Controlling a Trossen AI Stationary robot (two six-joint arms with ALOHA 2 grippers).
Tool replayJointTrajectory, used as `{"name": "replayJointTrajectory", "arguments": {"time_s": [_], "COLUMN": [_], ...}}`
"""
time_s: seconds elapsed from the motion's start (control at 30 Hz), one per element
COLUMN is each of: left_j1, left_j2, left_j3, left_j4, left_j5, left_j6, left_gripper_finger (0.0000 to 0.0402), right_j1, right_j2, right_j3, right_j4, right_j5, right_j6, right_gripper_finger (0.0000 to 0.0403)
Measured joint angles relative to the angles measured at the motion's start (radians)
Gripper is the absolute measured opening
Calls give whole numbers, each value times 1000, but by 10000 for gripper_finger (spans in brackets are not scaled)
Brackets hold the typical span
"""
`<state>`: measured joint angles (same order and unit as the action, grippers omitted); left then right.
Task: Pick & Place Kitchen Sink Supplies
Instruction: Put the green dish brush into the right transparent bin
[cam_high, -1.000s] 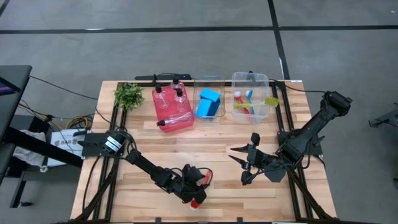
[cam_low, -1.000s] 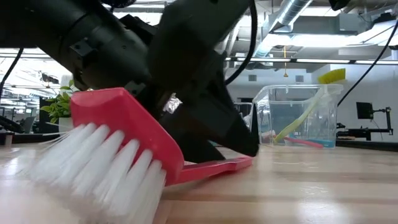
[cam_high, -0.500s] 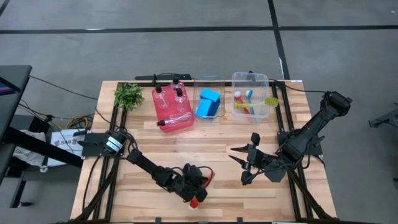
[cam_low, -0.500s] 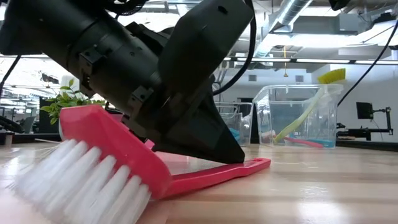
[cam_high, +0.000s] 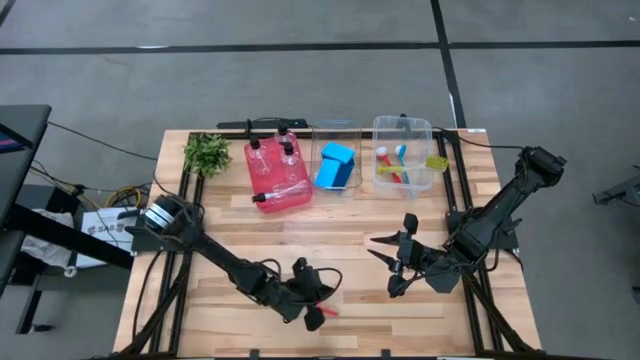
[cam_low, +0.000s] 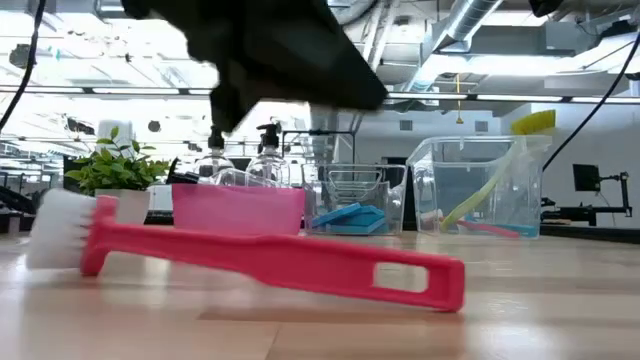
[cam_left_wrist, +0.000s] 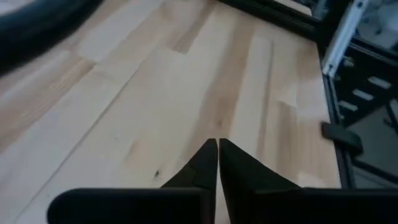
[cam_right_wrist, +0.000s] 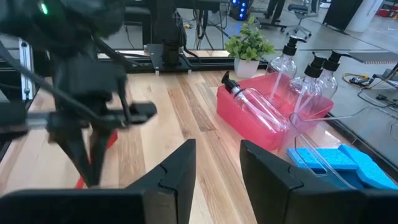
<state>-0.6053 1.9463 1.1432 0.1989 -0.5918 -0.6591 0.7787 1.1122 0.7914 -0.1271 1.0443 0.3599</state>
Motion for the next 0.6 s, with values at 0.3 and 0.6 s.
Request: {"name": "replayJointTrajectory", "arguments": {"time_s": [0.3,0.6], "left_j1": [-70,-155], "left_j2": [-101,-75], "left_j3": [1,2], "left_j4": [-27,-154], "left_j5": [64,62], "left_j6": [193,184], "left_gripper_finger": [51,113], "right_j1": [0,0], "right_j2": [0,0], "right_j3": [0,0], "right_j4": [0,0], "right_j5": [-26,-26], "right_j6": [0,0], "right_gripper_finger": [118,118]}}
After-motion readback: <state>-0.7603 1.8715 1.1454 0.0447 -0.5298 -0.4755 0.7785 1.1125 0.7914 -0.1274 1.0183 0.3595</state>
